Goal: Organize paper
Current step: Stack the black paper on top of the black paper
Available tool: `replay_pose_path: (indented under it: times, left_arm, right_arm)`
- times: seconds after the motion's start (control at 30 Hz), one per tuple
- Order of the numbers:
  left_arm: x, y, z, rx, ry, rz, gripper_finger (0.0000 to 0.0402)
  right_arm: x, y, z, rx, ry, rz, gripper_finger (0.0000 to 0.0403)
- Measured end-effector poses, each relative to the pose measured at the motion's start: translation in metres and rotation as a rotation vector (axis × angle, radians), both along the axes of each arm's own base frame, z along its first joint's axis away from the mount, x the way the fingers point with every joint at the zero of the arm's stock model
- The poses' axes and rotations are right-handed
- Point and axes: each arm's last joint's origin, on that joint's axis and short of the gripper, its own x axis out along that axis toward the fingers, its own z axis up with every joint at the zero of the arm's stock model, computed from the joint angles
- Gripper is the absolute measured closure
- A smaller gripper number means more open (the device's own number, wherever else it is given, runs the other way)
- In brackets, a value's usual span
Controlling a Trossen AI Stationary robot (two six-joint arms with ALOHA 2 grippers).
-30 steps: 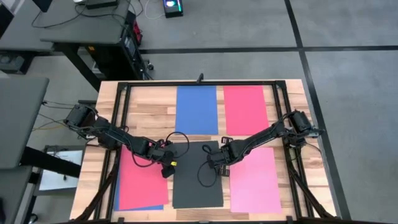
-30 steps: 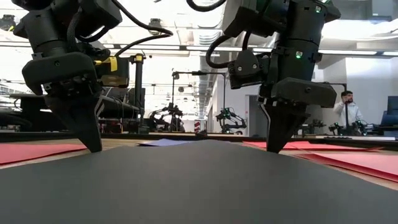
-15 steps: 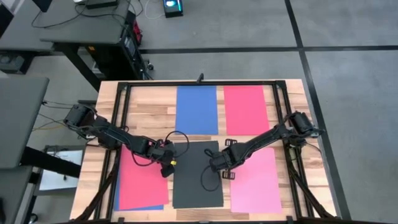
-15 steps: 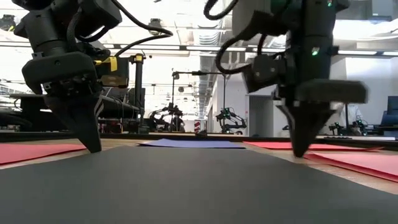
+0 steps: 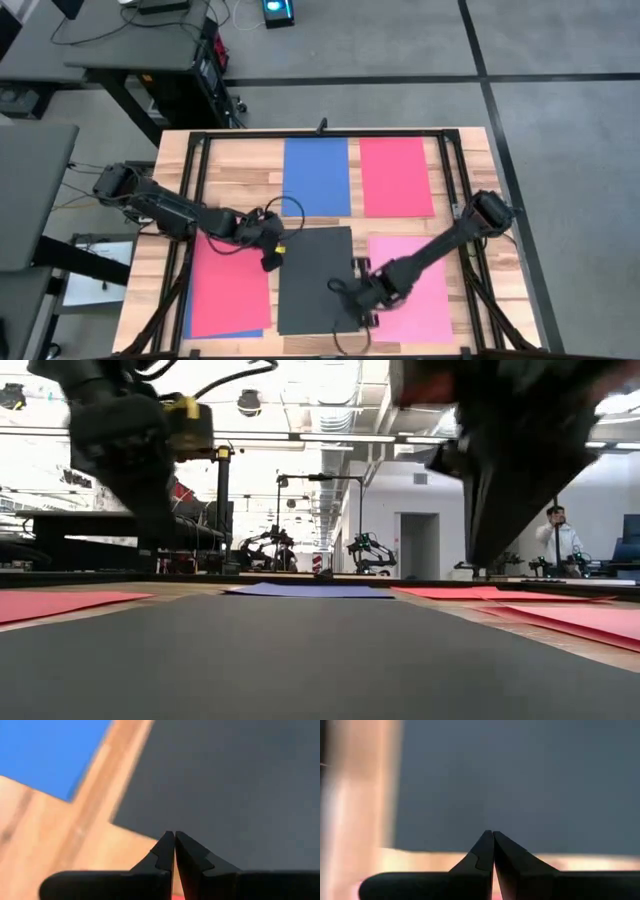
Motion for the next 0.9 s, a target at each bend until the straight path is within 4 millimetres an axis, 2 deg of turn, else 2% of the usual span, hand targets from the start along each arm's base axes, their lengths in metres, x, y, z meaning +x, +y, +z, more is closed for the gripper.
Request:
replay_pose_path:
  times: [0.17, 0.3, 0.63, 0.9]
  left_arm:
    - [0.012, 0.027, -0.003, 0.051, -0.015, 0.024, 0.0402]
    - [0.023, 0.045, -0.013, 0.059, -0.005, 0.009, 0.0402]
    - [0.039, 0.065, -0.045, 0.081, 0.064, -0.011, 0.0402]
    - [0.040, 0.065, -0.050, 0.067, 0.079, -0.030, 0.0402]
  right_arm:
    - [-0.007, 0.039, 0.006, 0.109, -0.134, 0.102, 0.0403]
    - [-0.012, 0.055, 0.010, 0.152, -0.182, 0.135, 0.0403]
    - [-0.005, 0.055, -0.002, 0.178, -0.176, 0.115, 0.0403]
    - [-0.005, 0.064, -0.005, 0.234, -0.180, 0.145, 0.0403]
